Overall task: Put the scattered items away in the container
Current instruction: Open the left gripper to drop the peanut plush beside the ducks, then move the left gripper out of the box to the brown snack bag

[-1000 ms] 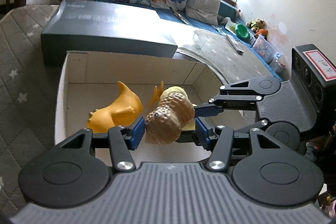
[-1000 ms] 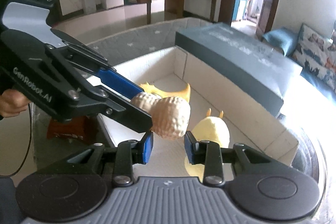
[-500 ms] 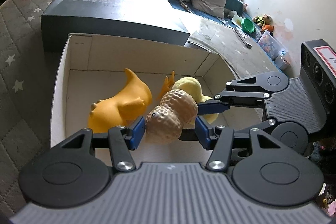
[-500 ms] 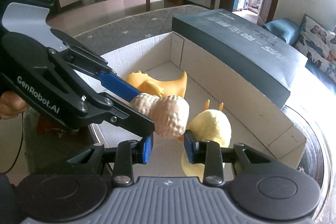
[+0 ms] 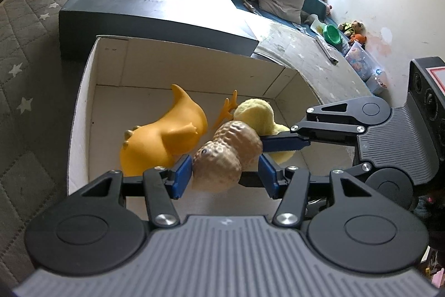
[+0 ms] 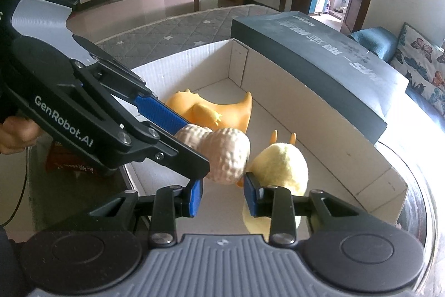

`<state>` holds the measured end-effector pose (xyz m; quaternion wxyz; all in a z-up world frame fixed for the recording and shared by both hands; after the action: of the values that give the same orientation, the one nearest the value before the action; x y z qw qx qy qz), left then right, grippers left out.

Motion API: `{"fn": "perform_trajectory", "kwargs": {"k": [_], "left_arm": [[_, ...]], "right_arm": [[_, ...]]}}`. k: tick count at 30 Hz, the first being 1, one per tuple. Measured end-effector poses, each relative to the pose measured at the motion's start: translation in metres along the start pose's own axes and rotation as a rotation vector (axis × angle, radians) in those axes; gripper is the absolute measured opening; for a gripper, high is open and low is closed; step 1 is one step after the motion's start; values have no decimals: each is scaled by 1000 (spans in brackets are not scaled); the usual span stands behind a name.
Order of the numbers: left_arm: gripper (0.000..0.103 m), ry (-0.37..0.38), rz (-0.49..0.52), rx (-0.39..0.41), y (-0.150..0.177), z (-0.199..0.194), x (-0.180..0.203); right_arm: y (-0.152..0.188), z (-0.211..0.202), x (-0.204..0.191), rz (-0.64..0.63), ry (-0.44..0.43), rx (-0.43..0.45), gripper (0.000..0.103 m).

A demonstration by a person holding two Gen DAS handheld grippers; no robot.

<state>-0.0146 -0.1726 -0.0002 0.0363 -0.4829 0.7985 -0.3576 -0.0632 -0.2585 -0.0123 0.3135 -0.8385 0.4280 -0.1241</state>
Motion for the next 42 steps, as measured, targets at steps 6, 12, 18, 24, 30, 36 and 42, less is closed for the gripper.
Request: {"fn": "perform_trajectory", "kwargs": {"k": [6,12,18,24,30,36,42], "left_arm": [[55,-7,-5,-8,2,2,-3],[55,-8,-2,-5,4,-1,-3],[55,-16,7,14,5,-11,-3],[55,-28,20,40,9,-26,-2],[55,-37,32,77,18,-50,-1],[55,-66,67,128,27,-78,3],[66,-128,106,177,40,-103,2]], "right_arm": [[1,-2,0,5,-2,6,34],[2,-4,0,5,4,13,36],[0,-14,-2,11,12,42,41],[-1,-28,-10,6,26,76,47],[-4,-48,-22,-9,39,125,60],[-4,-64,-41,-40,40,158,71],[0,-71,-59,-67,26,173,78]]}}
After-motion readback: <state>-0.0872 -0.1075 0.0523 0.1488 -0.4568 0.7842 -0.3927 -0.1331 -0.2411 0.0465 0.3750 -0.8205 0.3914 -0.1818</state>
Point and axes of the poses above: each gripper's, at about its wrist camera, not at the fingertips, and z roughly the way its jaws point, x to its right, y to its underside, the point moved 8 cm from there along z, roughly the way its jaws point, and after that the axes turned 9 degrees about -y, right-handed, at the moved point
